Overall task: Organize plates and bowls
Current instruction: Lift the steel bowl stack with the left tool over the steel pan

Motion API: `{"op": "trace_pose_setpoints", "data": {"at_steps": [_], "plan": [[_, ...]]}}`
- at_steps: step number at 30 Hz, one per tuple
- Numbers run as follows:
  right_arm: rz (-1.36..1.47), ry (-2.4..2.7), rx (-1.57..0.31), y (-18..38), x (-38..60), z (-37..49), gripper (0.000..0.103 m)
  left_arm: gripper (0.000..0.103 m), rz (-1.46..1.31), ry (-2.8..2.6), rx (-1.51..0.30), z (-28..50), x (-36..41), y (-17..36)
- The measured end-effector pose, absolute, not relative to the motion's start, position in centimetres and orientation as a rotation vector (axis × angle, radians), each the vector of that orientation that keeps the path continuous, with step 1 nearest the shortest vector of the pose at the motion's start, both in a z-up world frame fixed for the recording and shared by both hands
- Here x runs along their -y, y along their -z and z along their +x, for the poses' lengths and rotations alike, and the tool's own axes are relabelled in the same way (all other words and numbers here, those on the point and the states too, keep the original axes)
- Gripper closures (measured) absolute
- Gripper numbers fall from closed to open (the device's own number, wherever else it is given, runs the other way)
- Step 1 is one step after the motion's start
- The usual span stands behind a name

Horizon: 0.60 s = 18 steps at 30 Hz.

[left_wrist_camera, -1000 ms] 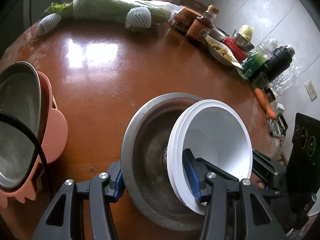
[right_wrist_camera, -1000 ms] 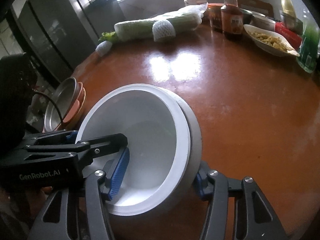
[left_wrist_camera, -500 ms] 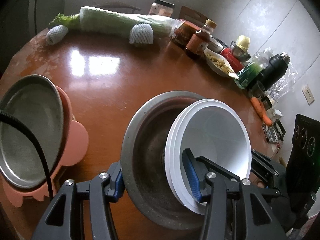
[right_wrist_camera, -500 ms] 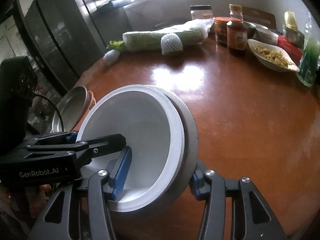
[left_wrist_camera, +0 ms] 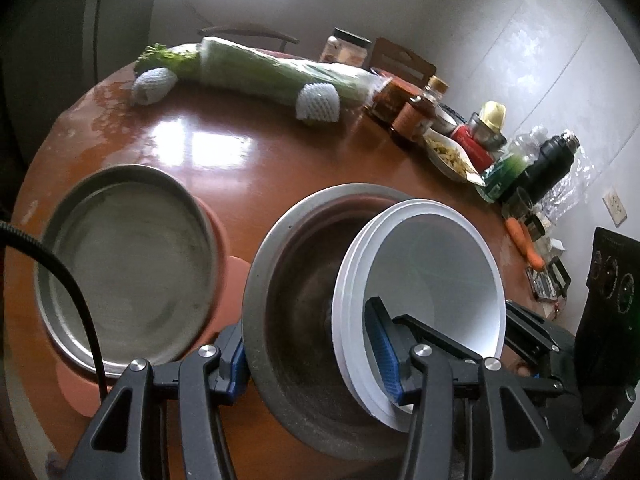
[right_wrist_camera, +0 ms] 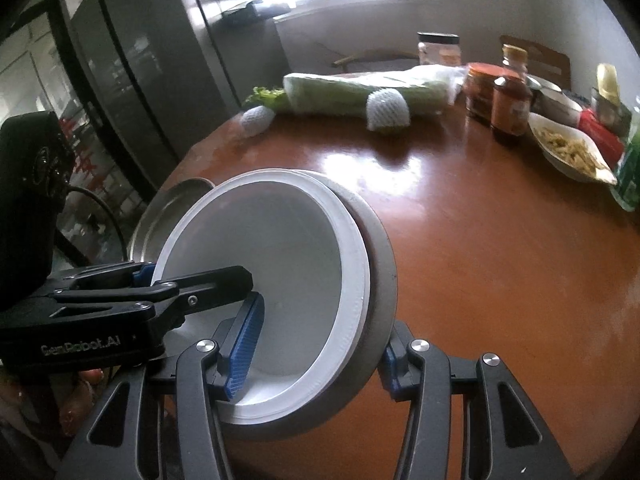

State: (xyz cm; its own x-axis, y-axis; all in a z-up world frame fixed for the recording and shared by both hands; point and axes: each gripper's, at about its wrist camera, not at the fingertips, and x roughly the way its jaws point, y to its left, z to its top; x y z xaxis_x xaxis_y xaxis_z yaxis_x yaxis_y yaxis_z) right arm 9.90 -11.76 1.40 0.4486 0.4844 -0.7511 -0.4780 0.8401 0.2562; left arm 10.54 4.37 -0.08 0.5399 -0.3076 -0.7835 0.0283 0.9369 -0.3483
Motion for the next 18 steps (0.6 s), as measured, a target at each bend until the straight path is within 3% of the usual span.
{"op": "trace_pose_setpoints", "data": {"at_steps": [18], "plan": [[-0.023, -0.675, -0.911, -2.6, 4.7, 10.4, 0.050, 0.052, -0.334, 0.118, -0.940, 9.6, -10.8, -1.4]]}}
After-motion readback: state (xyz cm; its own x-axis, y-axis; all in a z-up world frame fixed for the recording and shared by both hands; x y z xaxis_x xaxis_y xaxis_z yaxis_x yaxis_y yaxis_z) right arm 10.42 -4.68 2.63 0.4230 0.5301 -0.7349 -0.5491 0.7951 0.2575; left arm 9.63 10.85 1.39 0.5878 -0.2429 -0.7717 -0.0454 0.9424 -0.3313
